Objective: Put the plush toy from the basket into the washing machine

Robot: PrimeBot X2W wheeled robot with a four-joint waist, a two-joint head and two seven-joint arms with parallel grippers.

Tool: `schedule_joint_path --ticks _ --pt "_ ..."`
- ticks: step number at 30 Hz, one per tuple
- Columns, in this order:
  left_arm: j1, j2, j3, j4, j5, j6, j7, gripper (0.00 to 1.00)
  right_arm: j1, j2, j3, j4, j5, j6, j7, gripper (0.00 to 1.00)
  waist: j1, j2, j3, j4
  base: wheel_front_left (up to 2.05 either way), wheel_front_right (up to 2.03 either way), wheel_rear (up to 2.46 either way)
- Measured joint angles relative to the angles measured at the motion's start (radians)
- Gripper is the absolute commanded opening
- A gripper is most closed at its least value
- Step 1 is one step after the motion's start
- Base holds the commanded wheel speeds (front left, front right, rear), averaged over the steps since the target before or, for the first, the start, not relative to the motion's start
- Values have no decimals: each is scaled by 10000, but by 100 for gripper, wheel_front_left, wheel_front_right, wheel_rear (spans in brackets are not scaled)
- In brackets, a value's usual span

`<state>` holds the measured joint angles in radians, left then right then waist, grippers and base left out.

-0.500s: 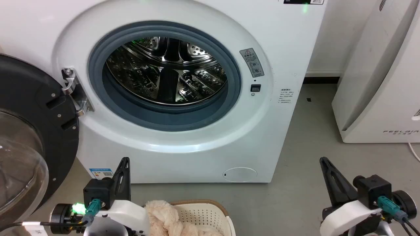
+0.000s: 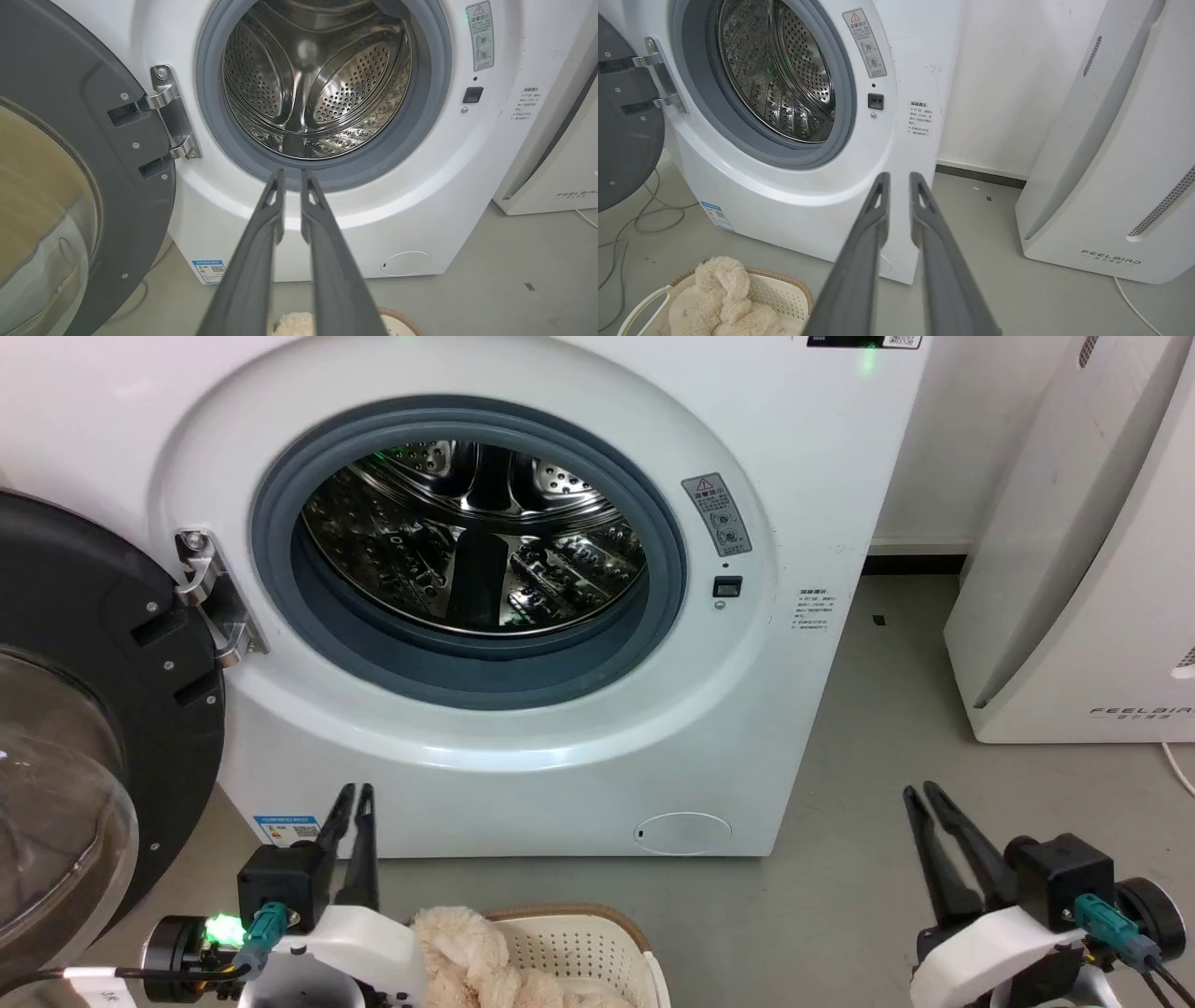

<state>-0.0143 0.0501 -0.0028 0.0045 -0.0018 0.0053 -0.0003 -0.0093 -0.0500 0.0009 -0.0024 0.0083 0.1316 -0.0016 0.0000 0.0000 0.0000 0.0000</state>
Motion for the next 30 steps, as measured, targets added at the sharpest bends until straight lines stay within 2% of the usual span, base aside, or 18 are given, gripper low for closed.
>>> schedule_joint_path --ticks 1,2,13,30 --pt "0 0 -4 2 0 2 0 0 0 0 0 0 0 0 0 0 0 0 0 0 0 0 0" --pt "0 0 -6 2 0 2 0 100 0 0 2 0 0 0 0 100 0 0 0 0 0 0 0" --pt "0 0 -102 81 -98 17 -132 100 0 0 -61 -10 104 0 -144 100 0 0 80 -22 0 0 0" --pt "-104 -2 -293 1034 -293 35 -495 100 0 0 -174 -136 215 0 -468 100 0 0 605 -130 0 0 0"
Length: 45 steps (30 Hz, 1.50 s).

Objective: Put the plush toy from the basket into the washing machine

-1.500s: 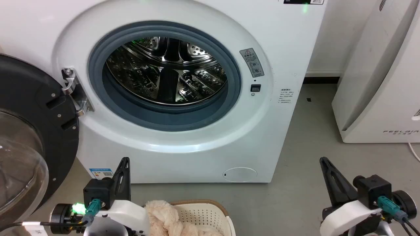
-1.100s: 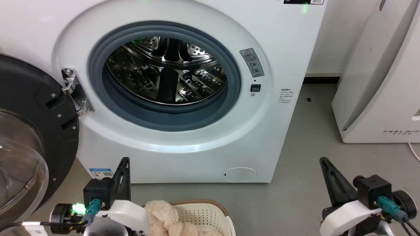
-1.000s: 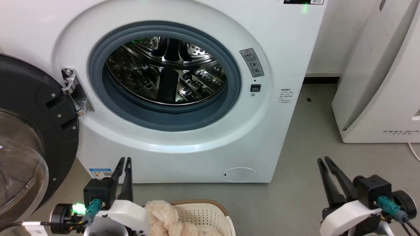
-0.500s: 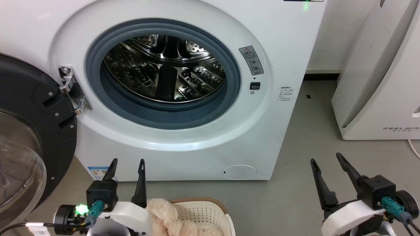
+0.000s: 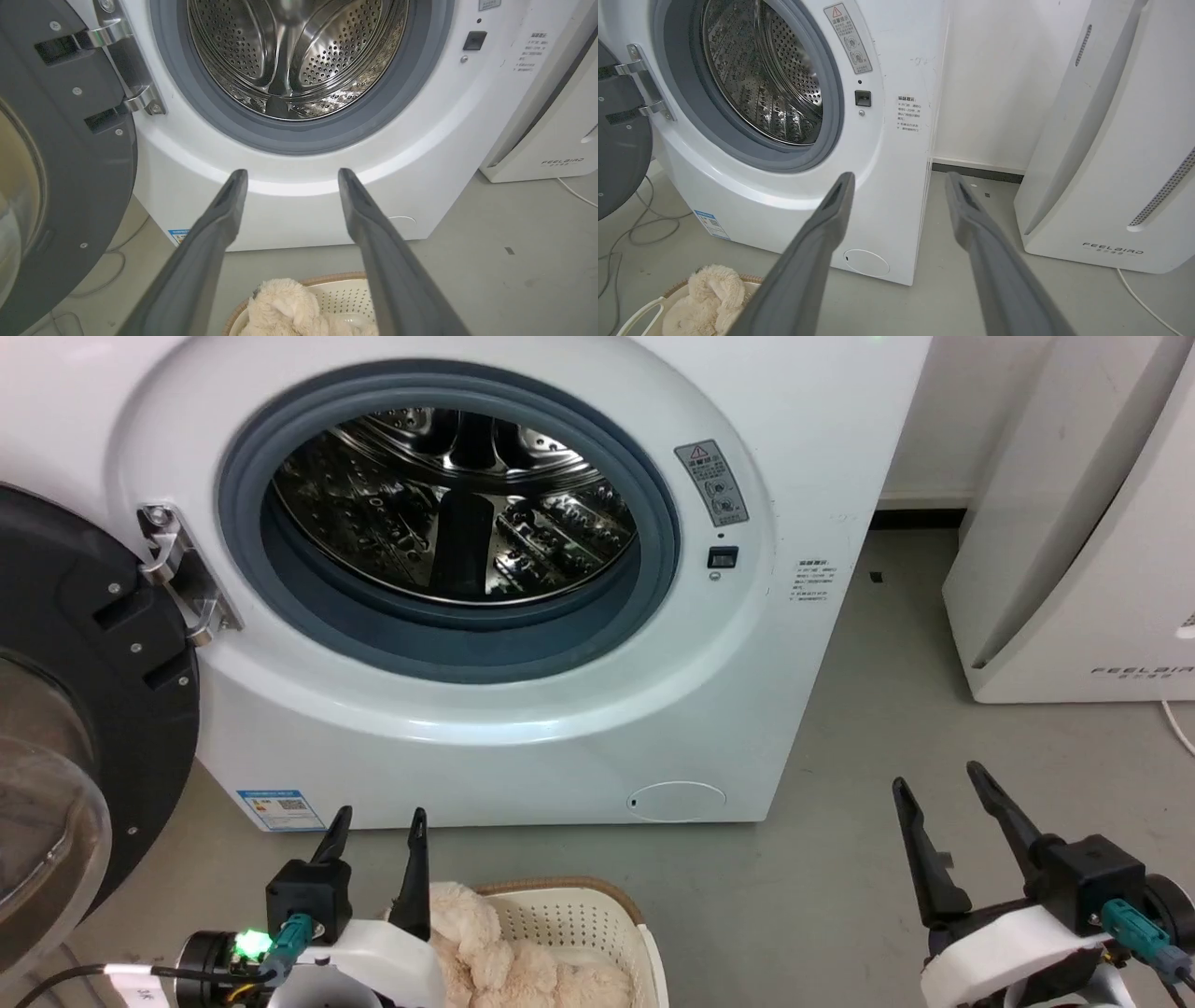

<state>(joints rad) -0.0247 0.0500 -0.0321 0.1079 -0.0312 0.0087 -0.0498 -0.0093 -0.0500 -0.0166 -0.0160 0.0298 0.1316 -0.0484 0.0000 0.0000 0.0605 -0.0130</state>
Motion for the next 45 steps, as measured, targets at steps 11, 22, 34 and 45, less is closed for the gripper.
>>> schedule_joint_path --ticks 11,22,34,45 --pt "-484 23 -186 1143 -79 -38 -230 100 -10 0 -25 -174 58 0 -244 100 0 0 558 -99 0 0 0" --pt "-1227 105 -458 2671 -163 -222 -454 100 -149 0 -8 -314 71 0 -470 100 0 0 1282 -253 0 0 0" --pt "-2106 326 -652 4293 -322 -314 -708 100 -301 0 0 -506 148 0 -715 100 1 0 2173 -460 0 0 0" --pt "-3061 635 -1122 5937 -311 -395 -639 100 -507 0 4 -679 368 0 -920 100 1 0 3131 -731 0 0 0"
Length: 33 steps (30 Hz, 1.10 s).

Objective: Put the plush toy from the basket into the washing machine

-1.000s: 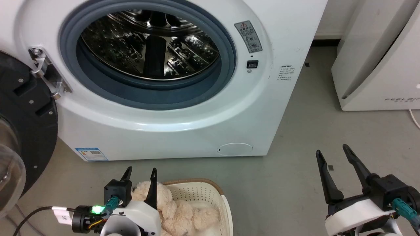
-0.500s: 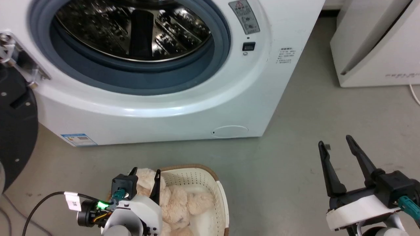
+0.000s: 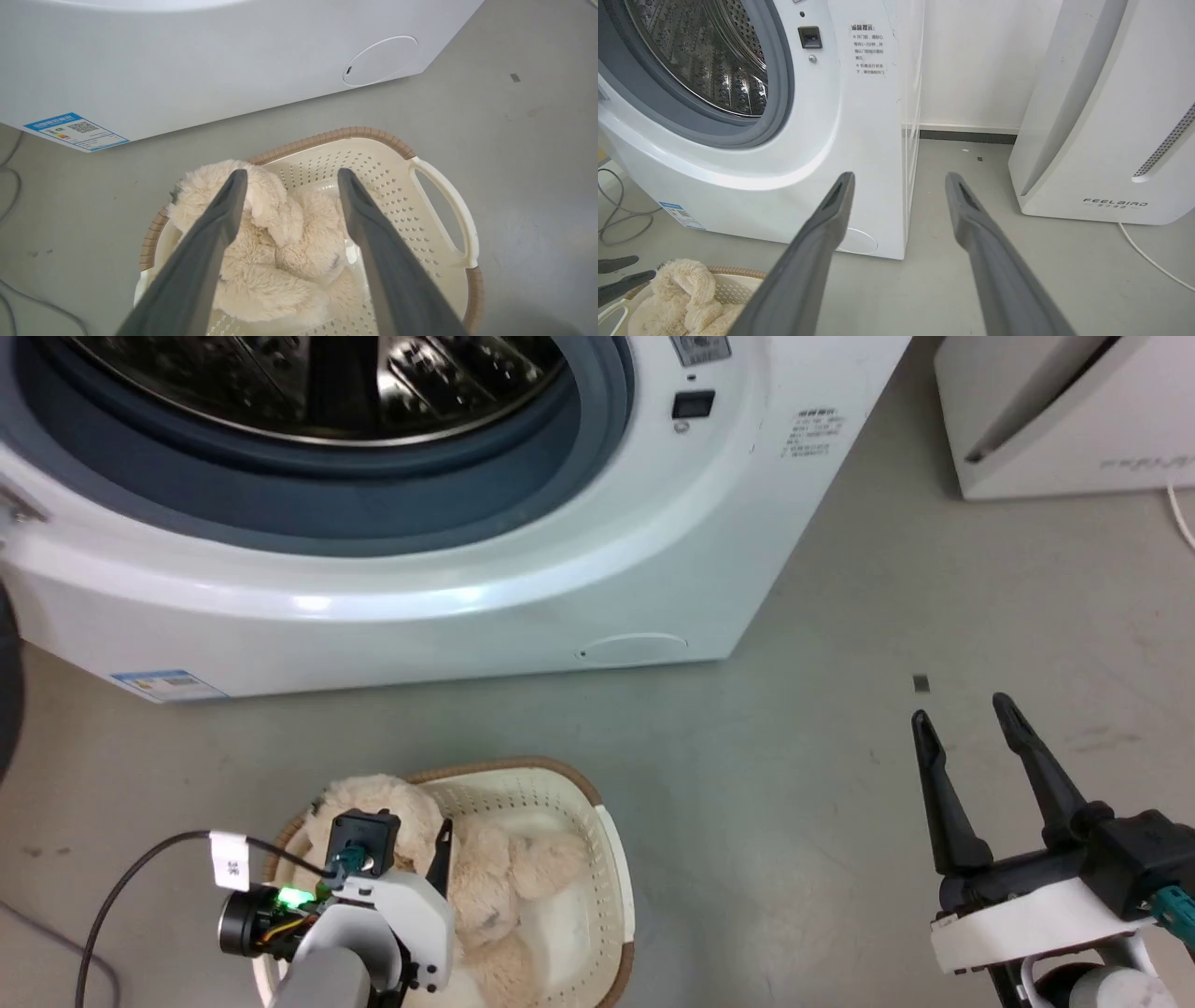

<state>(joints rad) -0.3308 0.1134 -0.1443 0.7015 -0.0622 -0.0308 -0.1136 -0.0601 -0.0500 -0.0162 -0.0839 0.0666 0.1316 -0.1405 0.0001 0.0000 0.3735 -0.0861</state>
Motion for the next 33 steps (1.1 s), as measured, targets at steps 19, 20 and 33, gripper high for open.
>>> schedule_joint_path --ticks 19,20,33 --pt "-1642 905 -1057 2148 295 -69 1053 100 -527 0 77 -221 476 0 -412 100 0 0 1948 -600 0 0 0" --pt "-1718 945 -1095 2249 297 -69 1066 100 -562 0 81 -228 525 0 -435 100 0 0 2050 -634 0 0 0" --pt "-3226 1388 -1538 3783 59 13 1277 100 -779 0 44 -468 761 0 -742 100 1 0 3624 -1014 0 0 0"
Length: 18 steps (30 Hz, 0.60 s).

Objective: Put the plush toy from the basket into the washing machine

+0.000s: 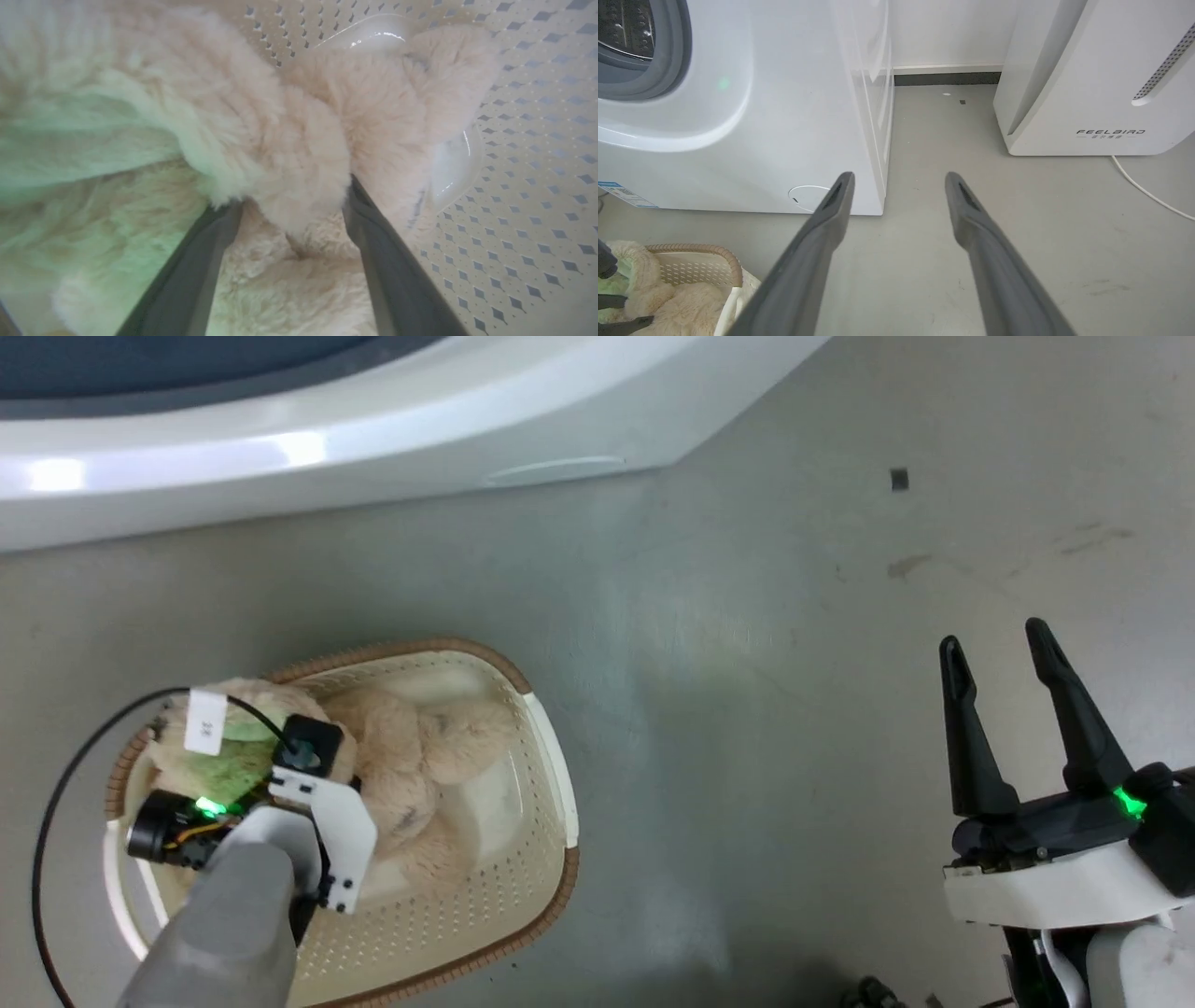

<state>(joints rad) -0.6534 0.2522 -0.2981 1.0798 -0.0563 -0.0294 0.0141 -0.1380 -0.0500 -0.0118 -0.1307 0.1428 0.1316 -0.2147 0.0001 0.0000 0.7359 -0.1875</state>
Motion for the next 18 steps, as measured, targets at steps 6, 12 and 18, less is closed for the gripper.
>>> schedule_joint_path --ticks 6,12,18 --pt "-664 105 -128 583 -171 13 -163 100 -104 0 6 -10 82 0 -119 100 -1 0 590 -112 0 0 0" --pt "-1290 207 -504 1133 -176 -171 19 100 -239 0 8 -71 148 0 -244 100 -1 0 1162 -205 0 0 0" --pt "-1747 307 -744 1661 -332 -270 25 38 -409 0 13 -100 159 0 -353 100 -1 0 1627 -289 0 0 0"
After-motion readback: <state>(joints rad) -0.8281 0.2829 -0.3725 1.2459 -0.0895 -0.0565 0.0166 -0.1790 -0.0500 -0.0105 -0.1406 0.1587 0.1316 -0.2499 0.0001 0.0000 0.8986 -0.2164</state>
